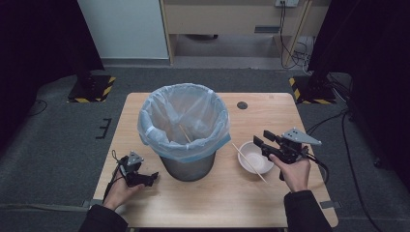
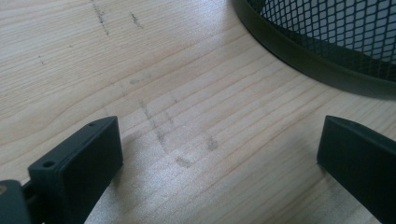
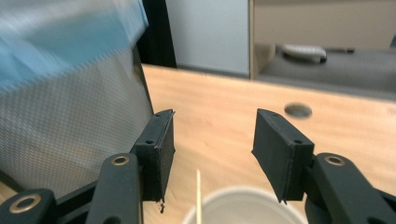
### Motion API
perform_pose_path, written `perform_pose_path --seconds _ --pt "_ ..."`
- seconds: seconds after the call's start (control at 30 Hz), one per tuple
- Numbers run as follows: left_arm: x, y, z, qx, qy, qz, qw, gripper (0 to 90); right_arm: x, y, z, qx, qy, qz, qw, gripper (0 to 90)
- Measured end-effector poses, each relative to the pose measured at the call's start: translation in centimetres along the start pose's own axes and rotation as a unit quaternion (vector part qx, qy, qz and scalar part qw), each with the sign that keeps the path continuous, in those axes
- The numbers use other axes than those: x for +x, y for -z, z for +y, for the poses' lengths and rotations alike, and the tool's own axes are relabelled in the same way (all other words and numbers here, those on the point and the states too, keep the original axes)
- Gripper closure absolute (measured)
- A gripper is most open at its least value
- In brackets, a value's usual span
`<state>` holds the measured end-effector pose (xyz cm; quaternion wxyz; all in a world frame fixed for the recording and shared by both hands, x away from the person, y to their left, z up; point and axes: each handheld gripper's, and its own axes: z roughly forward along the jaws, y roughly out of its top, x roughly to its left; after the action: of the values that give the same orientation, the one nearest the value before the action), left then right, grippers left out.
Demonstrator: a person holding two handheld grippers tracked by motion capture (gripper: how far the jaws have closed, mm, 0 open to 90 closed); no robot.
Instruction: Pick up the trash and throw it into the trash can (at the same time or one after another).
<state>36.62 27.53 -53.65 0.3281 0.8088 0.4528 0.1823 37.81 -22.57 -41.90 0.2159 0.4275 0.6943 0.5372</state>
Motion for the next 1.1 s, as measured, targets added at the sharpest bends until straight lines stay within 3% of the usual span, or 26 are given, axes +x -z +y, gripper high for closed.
perform_pose_path --seconds 0.2,0.3,0.43,0.6,0.73,0.8,1.1 --pt "0.0 0.0 0.0 0.0 0.0 0.0 1.0 0.0 -0.3 -1.0 -1.4 0.037 -0.002 0.001 0.9993 50.2" --pt "0.0 0.0 0.0 0.0 0.0 0.0 1.0 0.0 -0.1 -1.8 -2.4 0.073 -0.002 0.009 0.9973 53.7" --pt "0.0 0.0 0.0 0.0 0.0 0.0 1.0 0.0 0.1 -2.3 -2.9 0.095 -0.001 0.014 0.9954 56.8" --pt "0.0 0.0 0.0 0.0 0.0 0.0 1.0 0.0 0.3 -3.0 -3.8 0.14 0.002 0.02 0.9899 61.7" --pt "0.0 0.0 0.0 0.0 0.0 0.0 1.0 0.0 0.4 -3.3 -4.1 0.16 0.008 0.021 0.9869 63.3" --pt "0.0 0.0 0.0 0.0 0.0 0.0 1.0 0.0 0.5 -3.7 -4.5 0.184 0.017 0.019 0.9826 65.5" --pt "0.0 0.0 0.0 0.0 0.0 0.0 1.0 0.0 0.6 -4.2 -5.0 0.215 0.023 0.024 0.976 71.5"
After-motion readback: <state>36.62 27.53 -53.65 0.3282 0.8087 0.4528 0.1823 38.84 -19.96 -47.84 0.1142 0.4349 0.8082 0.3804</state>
